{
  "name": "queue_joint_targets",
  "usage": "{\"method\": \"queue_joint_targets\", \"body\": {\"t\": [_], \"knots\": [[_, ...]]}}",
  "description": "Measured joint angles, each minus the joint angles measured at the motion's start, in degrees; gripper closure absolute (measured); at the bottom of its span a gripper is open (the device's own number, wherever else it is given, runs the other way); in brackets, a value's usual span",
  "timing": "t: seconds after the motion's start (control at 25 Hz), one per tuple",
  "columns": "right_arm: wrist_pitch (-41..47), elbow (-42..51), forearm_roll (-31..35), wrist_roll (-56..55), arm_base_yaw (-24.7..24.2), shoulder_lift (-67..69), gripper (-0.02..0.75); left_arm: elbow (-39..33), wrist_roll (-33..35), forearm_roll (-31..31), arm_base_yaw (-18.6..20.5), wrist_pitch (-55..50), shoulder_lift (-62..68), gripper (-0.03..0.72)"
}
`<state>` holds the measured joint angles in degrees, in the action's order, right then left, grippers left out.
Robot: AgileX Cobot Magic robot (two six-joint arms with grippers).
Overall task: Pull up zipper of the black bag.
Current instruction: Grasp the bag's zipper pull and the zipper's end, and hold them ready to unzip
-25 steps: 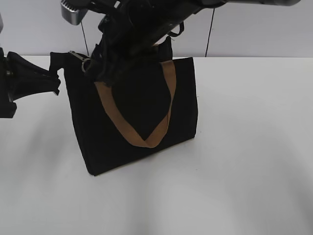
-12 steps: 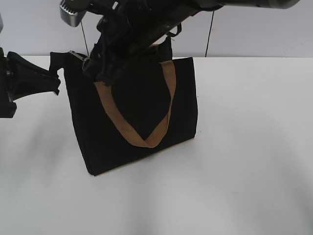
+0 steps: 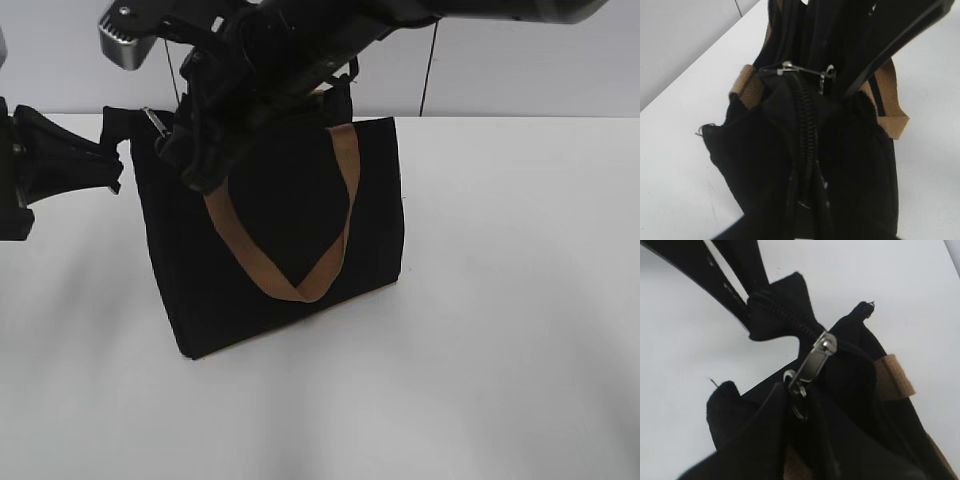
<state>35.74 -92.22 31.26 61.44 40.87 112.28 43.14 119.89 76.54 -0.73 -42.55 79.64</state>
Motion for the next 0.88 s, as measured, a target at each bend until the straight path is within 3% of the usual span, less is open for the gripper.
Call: {"method": "queue_joint_targets", "body": {"t": [0.28, 0.6, 0.88], "knots": [[-0.11, 0.0, -0.04, -3.46, 0.0, -0.12, 0.753, 0.0, 0.0, -0.7, 0.0, 0.59, 0.0, 0.657], [1.6, 0.0, -0.1, -8.38, -2.26, -2.22, 0.753, 0.0, -6.14, -10.54, 0.0, 2.67, 0.0, 0.657], [4.37, 0.0, -0.1, -8.85, -3.66, -2.21, 0.753, 0.0, -9.32, -13.55, 0.0, 3.53, 0.0, 0.657]]}}
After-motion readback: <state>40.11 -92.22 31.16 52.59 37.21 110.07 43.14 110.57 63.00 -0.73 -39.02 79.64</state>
